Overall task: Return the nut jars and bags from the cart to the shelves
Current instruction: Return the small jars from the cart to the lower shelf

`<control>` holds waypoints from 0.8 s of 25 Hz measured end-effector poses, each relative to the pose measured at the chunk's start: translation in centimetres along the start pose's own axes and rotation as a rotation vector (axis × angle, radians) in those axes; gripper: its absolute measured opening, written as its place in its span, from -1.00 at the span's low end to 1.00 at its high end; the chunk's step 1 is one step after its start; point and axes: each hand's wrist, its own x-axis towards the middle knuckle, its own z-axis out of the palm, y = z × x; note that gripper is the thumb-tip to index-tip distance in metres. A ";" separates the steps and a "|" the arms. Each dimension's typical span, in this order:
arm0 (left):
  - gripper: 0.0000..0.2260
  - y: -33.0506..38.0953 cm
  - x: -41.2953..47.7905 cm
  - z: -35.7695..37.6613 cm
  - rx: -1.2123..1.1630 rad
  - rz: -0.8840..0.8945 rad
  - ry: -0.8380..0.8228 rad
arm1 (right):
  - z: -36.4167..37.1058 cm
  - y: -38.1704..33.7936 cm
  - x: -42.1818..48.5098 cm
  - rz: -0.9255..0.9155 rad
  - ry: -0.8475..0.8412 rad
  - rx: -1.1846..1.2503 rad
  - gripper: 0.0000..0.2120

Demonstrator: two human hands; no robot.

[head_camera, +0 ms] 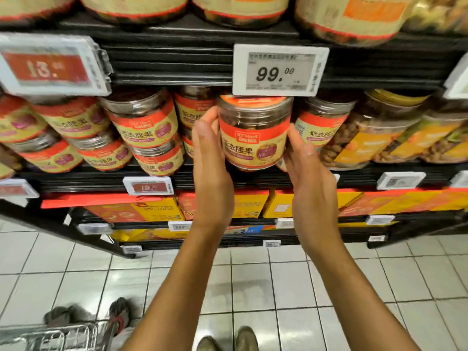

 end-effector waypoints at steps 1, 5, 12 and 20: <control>-0.50 -0.3 0.4 0.3 -0.024 0.008 -0.002 | 0.0 0.2 0.7 -0.005 0.004 -0.024 -0.40; -0.60 -1.8 1.8 0.7 0.020 0.044 0.006 | 1.0 0.1 2.6 -0.051 0.080 -0.047 -0.71; -0.58 -3.8 1.2 -0.8 0.357 0.113 0.083 | 1.0 2.5 2.9 -0.084 0.233 -0.047 -0.38; -0.55 -4.9 0.4 -2.4 0.400 0.130 0.008 | 0.0 4.8 2.6 -0.089 0.156 -0.029 -0.46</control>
